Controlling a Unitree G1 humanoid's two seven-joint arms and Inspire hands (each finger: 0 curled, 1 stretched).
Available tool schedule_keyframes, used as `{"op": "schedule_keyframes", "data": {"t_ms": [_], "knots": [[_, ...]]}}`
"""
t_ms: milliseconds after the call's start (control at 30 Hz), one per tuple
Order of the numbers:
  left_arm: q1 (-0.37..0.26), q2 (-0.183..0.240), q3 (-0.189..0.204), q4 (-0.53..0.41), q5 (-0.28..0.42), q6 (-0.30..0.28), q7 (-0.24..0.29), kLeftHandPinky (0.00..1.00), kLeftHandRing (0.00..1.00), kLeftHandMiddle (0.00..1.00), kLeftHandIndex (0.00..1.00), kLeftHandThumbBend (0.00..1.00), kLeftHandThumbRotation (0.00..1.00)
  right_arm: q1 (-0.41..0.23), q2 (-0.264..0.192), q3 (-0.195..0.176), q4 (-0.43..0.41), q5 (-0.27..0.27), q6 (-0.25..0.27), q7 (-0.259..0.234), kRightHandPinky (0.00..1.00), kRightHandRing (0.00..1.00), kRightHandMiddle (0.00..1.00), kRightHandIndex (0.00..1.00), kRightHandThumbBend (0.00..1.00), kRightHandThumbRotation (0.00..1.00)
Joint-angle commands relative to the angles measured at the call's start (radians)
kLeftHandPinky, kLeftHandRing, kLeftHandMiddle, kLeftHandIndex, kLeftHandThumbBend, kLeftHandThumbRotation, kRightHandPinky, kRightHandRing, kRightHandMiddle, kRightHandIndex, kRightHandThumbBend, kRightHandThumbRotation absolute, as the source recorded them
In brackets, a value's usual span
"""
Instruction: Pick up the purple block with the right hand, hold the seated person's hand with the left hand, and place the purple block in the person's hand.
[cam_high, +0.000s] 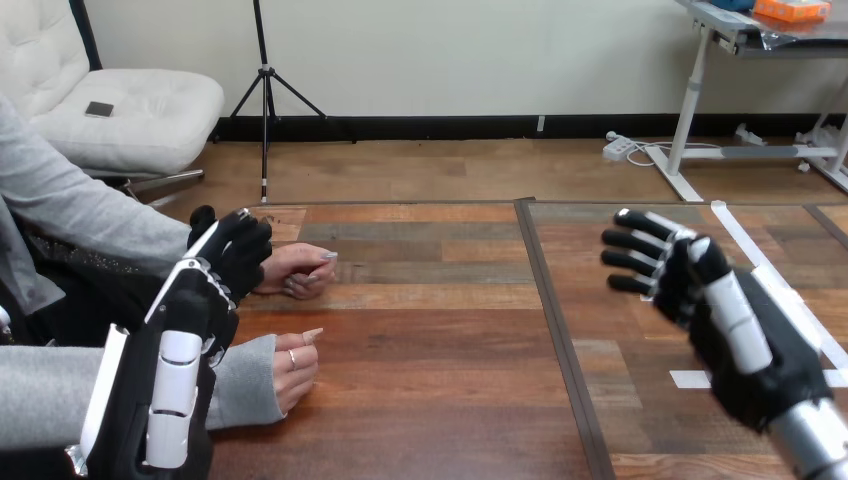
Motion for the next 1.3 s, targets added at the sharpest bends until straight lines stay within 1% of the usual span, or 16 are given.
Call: {"op": "schedule_keyframes", "data": {"t_ms": [0,67,167,233,333,400,533,633,767,867,967,1000,1067,1100,1167,1267], "knots": [[-0.03,-0.014,0.01,-0.015,-0.023,0.007,-0.004,0.88,0.88,0.86,0.85,0.62,1.0,-0.158,-0.047,-0.043,0.12,-0.012,-0.027,-0.002,0.84,0.84,0.84,0.84,0.73,0.85],[-0.026,-0.014,0.008,-0.018,-0.028,0.013,-0.006,0.88,0.88,0.86,0.85,0.61,1.0,-0.181,-0.054,-0.048,0.152,-0.019,-0.029,-0.008,0.82,0.83,0.83,0.83,0.75,0.84],[-0.02,-0.018,0.006,-0.015,-0.012,0.008,-0.002,0.88,0.88,0.85,0.84,0.62,1.0,-0.221,-0.07,-0.052,0.218,-0.036,-0.059,-0.005,0.81,0.83,0.82,0.82,0.76,0.84],[-0.02,-0.018,0.005,-0.008,-0.012,0.0,-0.007,0.88,0.88,0.85,0.84,0.62,1.0,-0.25,-0.08,-0.054,0.276,-0.065,-0.091,-0.022,0.81,0.83,0.82,0.82,0.75,0.84],[-0.018,-0.019,0.003,-0.006,-0.005,-0.003,-0.007,0.87,0.87,0.85,0.84,0.63,1.0,-0.288,-0.094,-0.055,0.342,-0.094,-0.125,-0.041,0.79,0.81,0.81,0.81,0.68,0.86],[-0.017,-0.019,0.002,-0.006,-0.002,-0.003,-0.006,0.87,0.87,0.85,0.84,0.62,1.0,-0.301,-0.099,-0.055,0.367,-0.102,-0.14,-0.045,0.77,0.81,0.81,0.81,0.64,0.85],[-0.017,-0.024,-0.002,-0.004,0.008,-0.009,-0.002,0.86,0.85,0.84,0.84,0.63,1.0,-0.353,-0.127,-0.054,0.461,-0.125,-0.169,-0.042,0.78,0.81,0.81,0.81,0.62,0.84],[-0.023,-0.028,-0.003,0.007,0.011,-0.02,-0.004,0.85,0.84,0.83,0.83,0.62,1.0,-0.39,-0.138,-0.058,0.525,-0.145,-0.196,-0.057,0.77,0.8,0.8,0.8,0.63,0.81],[-0.021,-0.028,-0.004,0.006,0.021,-0.022,-0.001,0.84,0.84,0.83,0.83,0.63,1.0,-0.434,-0.164,-0.053,0.602,-0.183,-0.224,-0.084,0.78,0.81,0.8,0.81,0.73,0.78],[-0.022,-0.029,-0.007,0.006,0.017,-0.019,-0.001,0.83,0.84,0.83,0.83,0.63,1.0,-0.473,-0.176,-0.061,0.673,-0.175,-0.242,-0.062,0.79,0.82,0.81,0.81,0.78,0.76],[-0.022,-0.029,-0.006,0.011,0.022,-0.025,-0.002,0.83,0.84,0.83,0.83,0.63,1.0,-0.494,-0.203,-0.039,0.716,-0.241,-0.272,-0.118,0.81,0.83,0.82,0.82,0.8,0.76],[-0.02,-0.028,-0.007,0.01,0.021,-0.023,-0.002,0.83,0.84,0.83,0.83,0.63,1.0,-0.505,-0.212,-0.031,0.733,-0.264,-0.273,-0.139,0.81,0.83,0.82,0.82,0.8,0.76],[-0.018,-0.027,-0.007,0.008,0.02,-0.019,-0.002,0.83,0.84,0.83,0.83,0.64,1.0,-0.521,-0.22,-0.026,0.756,-0.285,-0.276,-0.157,0.81,0.84,0.83,0.82,0.84,0.77],[-0.019,-0.03,-0.008,0.012,0.025,-0.024,0.001,0.83,0.84,0.83,0.83,0.64,1.0,-0.532,-0.231,-0.018,0.78,-0.307,-0.285,-0.174,0.81,0.84,0.83,0.82,0.84,0.77],[-0.021,-0.034,-0.008,0.016,0.031,-0.032,0.005,0.82,0.83,0.82,0.83,0.64,1.0,-0.547,-0.242,-0.011,0.813,-0.333,-0.301,-0.192,0.81,0.84,0.83,0.83,0.85,0.76],[-0.016,-0.037,-0.011,0.009,0.037,-0.025,0.012,0.81,0.83,0.82,0.83,0.63,1.0,-0.573,-0.258,0.001,0.855,-0.368,-0.298,-0.217,0.81,0.85,0.84,0.83,0.85,0.73]]}}
